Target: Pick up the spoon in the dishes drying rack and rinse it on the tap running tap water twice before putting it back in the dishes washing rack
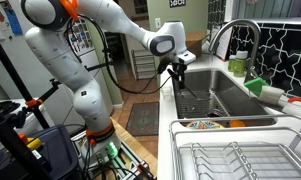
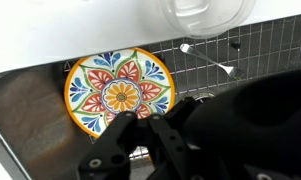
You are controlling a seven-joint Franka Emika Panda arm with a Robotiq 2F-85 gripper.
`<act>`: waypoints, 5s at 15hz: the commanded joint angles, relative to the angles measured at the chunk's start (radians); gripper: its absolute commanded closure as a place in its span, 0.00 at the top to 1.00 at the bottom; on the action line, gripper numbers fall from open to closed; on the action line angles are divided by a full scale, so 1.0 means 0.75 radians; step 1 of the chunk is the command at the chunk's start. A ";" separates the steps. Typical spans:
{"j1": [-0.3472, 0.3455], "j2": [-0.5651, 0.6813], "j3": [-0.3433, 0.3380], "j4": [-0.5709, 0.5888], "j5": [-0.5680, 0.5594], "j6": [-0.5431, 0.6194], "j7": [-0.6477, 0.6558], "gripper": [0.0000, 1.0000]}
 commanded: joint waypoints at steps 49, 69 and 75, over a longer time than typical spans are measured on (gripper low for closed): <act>-0.604 -0.216 -0.437 0.059 0.241 0.037 -0.107 0.02; -0.703 -0.005 -0.372 0.061 -0.014 0.197 -0.159 0.64; -0.703 -0.052 -0.373 0.123 0.020 0.200 -0.160 1.00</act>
